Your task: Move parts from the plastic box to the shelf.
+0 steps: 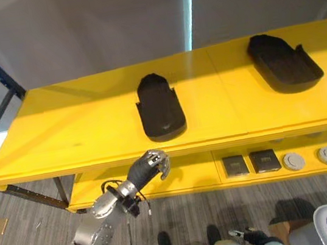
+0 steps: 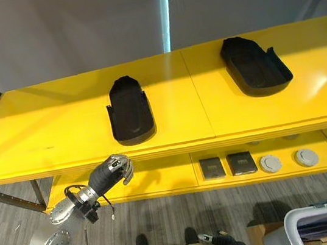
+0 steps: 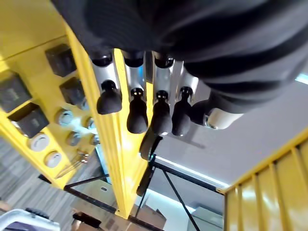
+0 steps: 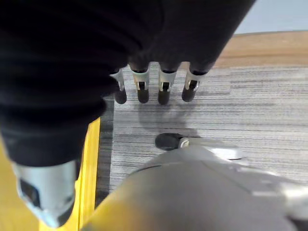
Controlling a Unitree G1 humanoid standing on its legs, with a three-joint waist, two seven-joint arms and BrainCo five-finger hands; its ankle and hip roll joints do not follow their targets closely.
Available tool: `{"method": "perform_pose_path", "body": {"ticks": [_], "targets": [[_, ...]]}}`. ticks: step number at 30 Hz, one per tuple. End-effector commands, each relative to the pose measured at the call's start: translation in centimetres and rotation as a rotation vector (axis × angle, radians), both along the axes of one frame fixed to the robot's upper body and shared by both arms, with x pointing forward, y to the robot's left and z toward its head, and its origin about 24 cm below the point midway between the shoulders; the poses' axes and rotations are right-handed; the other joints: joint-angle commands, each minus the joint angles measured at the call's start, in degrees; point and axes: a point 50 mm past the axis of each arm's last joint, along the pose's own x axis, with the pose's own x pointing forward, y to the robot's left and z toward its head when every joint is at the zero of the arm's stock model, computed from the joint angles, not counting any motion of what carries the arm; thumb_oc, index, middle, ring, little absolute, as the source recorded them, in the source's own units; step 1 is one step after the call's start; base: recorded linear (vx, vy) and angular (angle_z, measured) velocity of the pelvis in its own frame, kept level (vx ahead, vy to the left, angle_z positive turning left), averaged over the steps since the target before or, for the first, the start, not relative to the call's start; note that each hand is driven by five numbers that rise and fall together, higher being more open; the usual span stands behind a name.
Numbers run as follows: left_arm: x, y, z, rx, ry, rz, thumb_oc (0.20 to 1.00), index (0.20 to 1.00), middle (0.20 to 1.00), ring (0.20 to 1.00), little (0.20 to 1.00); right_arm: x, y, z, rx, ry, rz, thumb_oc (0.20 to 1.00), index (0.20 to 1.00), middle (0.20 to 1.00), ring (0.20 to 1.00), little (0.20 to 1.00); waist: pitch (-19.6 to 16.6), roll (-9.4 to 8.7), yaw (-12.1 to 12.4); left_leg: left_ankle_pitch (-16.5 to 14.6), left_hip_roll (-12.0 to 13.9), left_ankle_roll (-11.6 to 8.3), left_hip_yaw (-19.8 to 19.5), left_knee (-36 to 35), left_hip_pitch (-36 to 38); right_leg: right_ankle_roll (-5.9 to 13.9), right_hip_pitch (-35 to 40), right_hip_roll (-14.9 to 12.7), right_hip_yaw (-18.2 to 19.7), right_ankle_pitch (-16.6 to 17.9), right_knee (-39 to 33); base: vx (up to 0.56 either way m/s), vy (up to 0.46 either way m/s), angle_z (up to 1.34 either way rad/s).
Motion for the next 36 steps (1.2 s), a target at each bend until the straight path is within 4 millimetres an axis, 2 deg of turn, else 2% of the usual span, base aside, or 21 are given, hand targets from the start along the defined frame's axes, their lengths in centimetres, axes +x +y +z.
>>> {"method": "perform_pose_path", "body": {"ticks": [1,6,11,16,25,30,36], "targets": [[1.6,-0.4,2.7,-0.057,-0.119,0.006,0.2,0.2,0.2,0.2,0.2,0.8,0.7,0.0,0.007,-0.01,0.0,1.0,1.0,1.0,1.0,1.0,2.81,-2.45,-0.42,-1.7,1.64,-0.93,0.41,-0.02,-0.07,3.45,-0.52,-4.42,0.34,1.18,0.06,-0.07,0.025,-0.06],[2.8,-0.5,3.4,-0.071,-0.158,0.075,0.2,0.2,0.2,0.2,0.2,1.2,-0.6,0.3,-0.017,-0.027,-0.04,1.0,1.0,1.0,1.0,1.0,5.62,-1.72,-1.76,-1.34,1.28,-0.78,0.76,-0.02,-1.48,3.15,-2.26,-4.69,1.35,1.9,0.06,-0.08,0.033,-0.09],[3.8,-1.0,4.2,-0.101,-0.198,0.136,0.2,0.2,0.2,0.2,0.2,1.0,-0.6,0.3,-0.015,-0.027,-0.051,1.0,1.0,1.0,1.0,1.0,6.66,-1.82,-3.16,-1.38,1.23,-0.81,1.08,-0.02,-1.69,3.14,-2.86,-4.72,2.19,2.3,0.06,0.0,0.001,-0.01],[4.9,-2.3,5.6,-0.147,-0.251,0.167,0.2,0.2,0.2,0.2,0.2,0.8,-0.2,0.2,-0.014,-0.015,-0.019,1.0,1.0,1.0,1.0,1.0,7.42,-1.95,-5.1,-1.31,1.33,-1.01,1.66,-0.02,-1.71,3.09,-3.33,-4.59,3.34,2.68,0.06,0.01,0.003,0.0],[7.4,-3.7,5.3,-0.079,-0.235,0.295,0.2,0.2,0.2,0.2,0.2,1.6,0.3,0.4,-0.007,-0.014,0.039,1.0,1.0,1.0,1.0,1.0,8.35,-2.62,-8.12,-0.95,1.98,-1.37,3.04,-0.02,-1.52,2.91,-4.41,-4.22,5.33,3.04,0.6,0.02,0.01,-0.09],[8.5,-3.8,5.3,-0.063,-0.226,0.358,0.2,0.2,0.2,0.2,0.2,1.6,0.4,0.5,-0.016,-0.011,0.071,1.0,1.0,1.0,1.0,1.0,8.69,-2.82,-9.17,-0.94,2.22,-1.5,3.59,-0.02,-1.39,3.01,-4.67,-4.12,6.15,3.04,0.76,0.03,0.014,-0.05],[9.9,-2.9,5.7,-0.081,-0.234,0.462,0.2,0.2,0.2,0.2,0.2,1.8,0.4,0.5,-0.012,-0.009,0.076,1.0,1.0,1.0,1.0,1.0,9.19,-3.2,-10.09,-0.9,2.42,-1.62,3.99,-0.02,-1.23,2.98,-5.13,-3.92,6.79,3.01,1.12,0.01,0.001,-0.07]]}}
